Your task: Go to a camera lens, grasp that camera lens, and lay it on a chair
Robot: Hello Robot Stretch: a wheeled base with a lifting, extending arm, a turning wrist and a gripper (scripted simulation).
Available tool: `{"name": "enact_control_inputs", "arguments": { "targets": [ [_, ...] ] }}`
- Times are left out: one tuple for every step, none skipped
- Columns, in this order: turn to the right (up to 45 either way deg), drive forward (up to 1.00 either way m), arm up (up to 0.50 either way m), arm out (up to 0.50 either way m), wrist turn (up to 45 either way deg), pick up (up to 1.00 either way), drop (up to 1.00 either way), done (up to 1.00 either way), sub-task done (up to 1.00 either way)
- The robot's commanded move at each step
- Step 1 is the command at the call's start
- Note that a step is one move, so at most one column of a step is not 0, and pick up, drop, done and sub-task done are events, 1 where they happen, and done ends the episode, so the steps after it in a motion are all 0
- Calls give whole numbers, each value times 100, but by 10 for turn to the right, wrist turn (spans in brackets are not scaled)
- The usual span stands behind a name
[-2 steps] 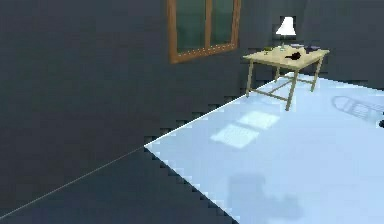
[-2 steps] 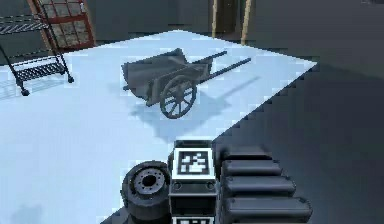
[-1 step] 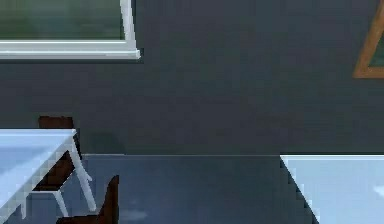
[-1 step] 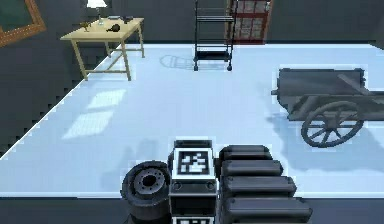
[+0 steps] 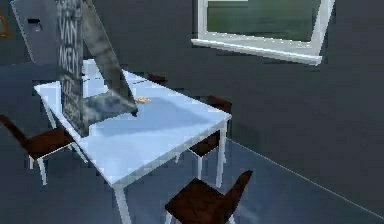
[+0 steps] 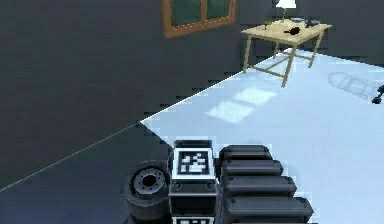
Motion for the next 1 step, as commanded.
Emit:
{"name": "enact_control_inputs", "arguments": {
  "targets": [
    [-360, 0, 0, 0, 0, 0, 0, 0, 0]
  ]
}}
